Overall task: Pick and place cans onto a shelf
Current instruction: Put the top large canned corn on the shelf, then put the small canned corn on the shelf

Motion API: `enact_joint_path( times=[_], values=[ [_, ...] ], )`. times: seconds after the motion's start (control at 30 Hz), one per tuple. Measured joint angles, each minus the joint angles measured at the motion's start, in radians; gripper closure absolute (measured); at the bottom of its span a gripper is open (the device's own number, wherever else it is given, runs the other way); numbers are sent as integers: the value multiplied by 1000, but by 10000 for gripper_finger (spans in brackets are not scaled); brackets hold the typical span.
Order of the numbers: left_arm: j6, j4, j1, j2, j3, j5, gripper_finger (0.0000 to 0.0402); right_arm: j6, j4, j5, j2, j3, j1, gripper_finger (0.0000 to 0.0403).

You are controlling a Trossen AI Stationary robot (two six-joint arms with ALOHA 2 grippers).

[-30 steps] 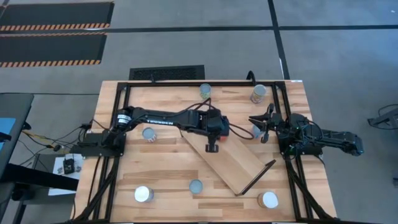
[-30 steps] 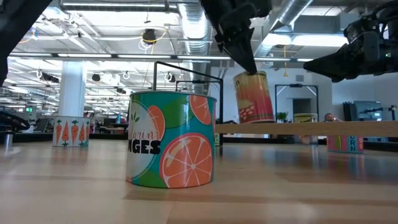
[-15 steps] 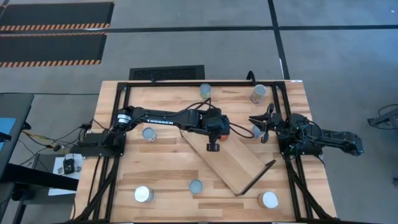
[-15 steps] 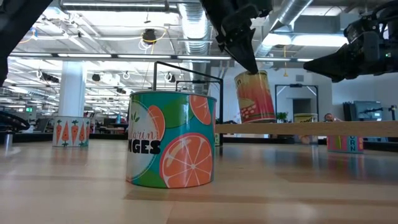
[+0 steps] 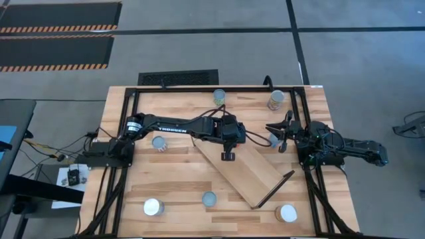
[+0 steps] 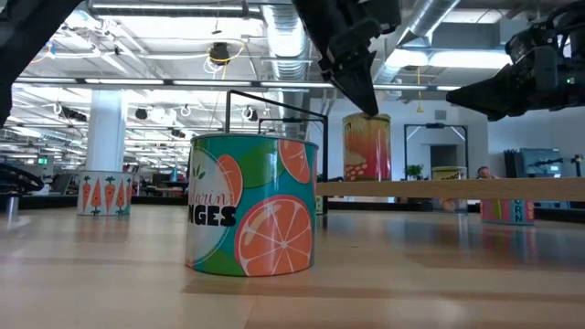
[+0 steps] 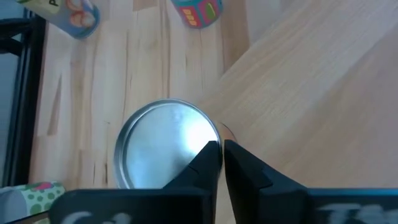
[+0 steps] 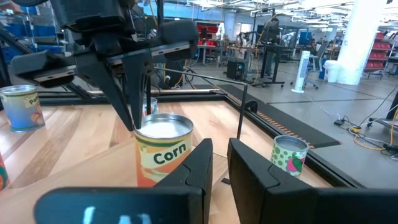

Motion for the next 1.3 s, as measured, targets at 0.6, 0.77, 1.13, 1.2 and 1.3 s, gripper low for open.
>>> enact_joint_path(
  times=[0.6,0.77,1.13,1.2,1.3],
  values=[
    [48,53,2,-17,15,85,373,0,0,0,0,0,0,326],
    [58,53,4,-26,52,85,393,0,0,0,0,0,0,326],
    [60,360,-5,-203,-200,85,401,0,0,0,0,0,0,326],
    [66,440,-13,-273,-302,85,401,0,0,1,0,0,0,326],
    [67,589,-27,-398,-478,109,401,0,0,0,0,0,0,326]
  ],
)
